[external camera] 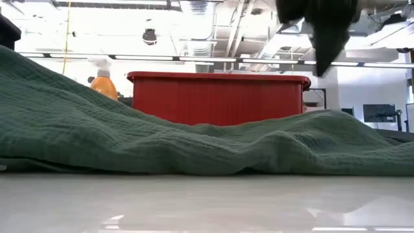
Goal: Fold laundry
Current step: Fold the dark green shirt
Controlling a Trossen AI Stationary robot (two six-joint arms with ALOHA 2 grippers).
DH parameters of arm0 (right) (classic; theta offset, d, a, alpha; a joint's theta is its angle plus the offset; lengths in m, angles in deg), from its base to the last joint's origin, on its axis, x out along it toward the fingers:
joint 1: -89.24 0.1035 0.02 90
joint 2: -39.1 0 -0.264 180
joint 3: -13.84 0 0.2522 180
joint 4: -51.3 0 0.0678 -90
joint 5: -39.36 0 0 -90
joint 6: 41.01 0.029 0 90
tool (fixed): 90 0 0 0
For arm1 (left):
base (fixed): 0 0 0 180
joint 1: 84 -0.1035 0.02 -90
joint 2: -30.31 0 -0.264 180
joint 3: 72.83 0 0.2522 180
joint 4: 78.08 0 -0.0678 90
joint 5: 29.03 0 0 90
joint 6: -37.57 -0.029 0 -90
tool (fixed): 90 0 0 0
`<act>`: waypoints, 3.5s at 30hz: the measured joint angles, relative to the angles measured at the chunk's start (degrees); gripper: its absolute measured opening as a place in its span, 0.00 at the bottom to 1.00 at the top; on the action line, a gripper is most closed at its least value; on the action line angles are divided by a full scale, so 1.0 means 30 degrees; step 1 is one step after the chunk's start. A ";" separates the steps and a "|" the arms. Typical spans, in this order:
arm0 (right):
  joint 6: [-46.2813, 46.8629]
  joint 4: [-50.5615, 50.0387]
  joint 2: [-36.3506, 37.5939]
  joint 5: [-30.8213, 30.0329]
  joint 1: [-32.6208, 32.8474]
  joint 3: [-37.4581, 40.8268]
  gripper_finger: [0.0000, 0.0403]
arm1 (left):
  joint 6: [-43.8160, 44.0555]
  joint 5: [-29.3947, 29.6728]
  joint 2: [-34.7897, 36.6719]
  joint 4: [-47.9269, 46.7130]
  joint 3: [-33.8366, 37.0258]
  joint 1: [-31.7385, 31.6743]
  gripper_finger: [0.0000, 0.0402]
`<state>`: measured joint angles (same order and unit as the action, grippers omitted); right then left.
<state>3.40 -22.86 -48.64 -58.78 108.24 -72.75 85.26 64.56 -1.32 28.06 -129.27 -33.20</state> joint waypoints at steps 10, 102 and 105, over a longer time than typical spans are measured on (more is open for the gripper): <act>0.3107 0.3327 -0.2990 -0.1227 0.6296 0.2065 0.43 | -0.0811 0.0236 0.0007 0.0124 0.0007 0.0003 0.00; -0.2549 0.8940 -0.0091 -0.1166 -0.0153 0.3563 0.41 | -0.0940 0.7723 -0.9127 1.7192 0.3366 0.2882 0.27; -0.3016 0.9508 0.0701 -0.0229 -0.0700 0.4263 0.41 | -0.4241 0.6280 -1.0118 1.9853 0.3366 0.0697 0.27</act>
<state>-5.65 5.66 -46.53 -59.47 106.14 -59.96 72.53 83.40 -31.68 87.62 -119.17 -31.11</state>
